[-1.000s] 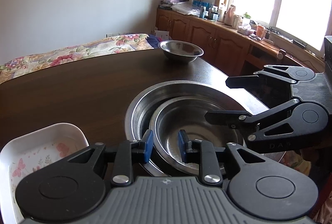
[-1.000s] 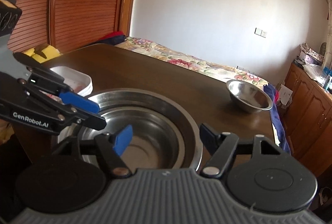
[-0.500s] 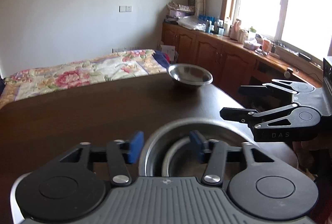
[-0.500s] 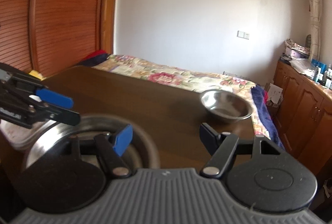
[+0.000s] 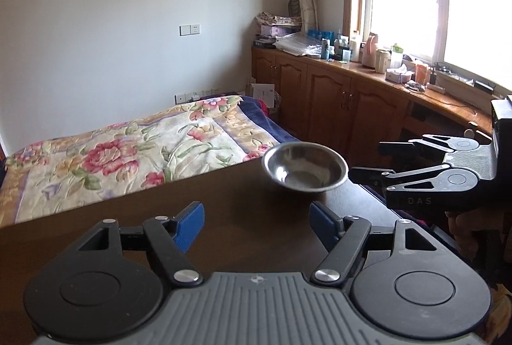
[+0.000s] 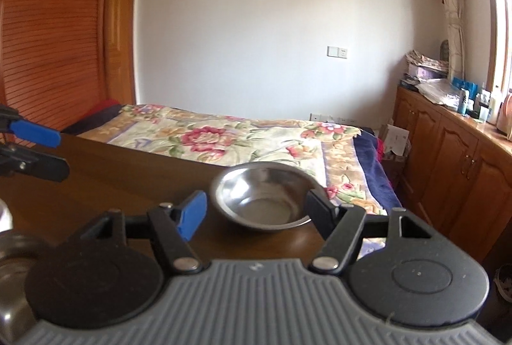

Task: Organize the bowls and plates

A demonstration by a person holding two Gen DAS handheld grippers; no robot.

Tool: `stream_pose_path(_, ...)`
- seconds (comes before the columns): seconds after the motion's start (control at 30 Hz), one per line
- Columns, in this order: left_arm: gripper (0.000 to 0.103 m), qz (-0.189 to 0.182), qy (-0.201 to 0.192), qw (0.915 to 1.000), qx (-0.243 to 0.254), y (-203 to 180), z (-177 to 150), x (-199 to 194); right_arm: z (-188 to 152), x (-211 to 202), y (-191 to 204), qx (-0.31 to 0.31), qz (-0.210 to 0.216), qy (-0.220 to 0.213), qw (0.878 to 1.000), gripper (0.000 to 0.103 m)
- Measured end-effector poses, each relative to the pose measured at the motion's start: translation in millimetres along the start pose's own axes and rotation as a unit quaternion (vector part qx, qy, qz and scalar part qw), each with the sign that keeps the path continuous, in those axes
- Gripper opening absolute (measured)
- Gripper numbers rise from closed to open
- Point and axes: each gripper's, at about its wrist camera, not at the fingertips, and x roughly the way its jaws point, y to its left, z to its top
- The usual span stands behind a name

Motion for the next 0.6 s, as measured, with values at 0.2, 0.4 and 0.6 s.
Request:
stream_pose_path(0.2,0.067,-0.007,0.015,0.9998,0.007,-5.7,15.8,32.9,-2.8,22.2,-19.3,0.026,-0.003,0.007,1.000,0.061)
stream_pose_path(0.4,0.051,-0.005,0.042,0.9991,-0.002,-3.2,26.4,72.7,-7.1,45.2,-40.4,0.061,-0.012,0.023,0.998,0.054)
stream_pose_path(0.6,0.046,-0.003,0.066,0.9978,0.005,-4.8,35.0,111.6,-12.0,61.0,-55.6,0.092,0.000,0.038,0.995,0.048)
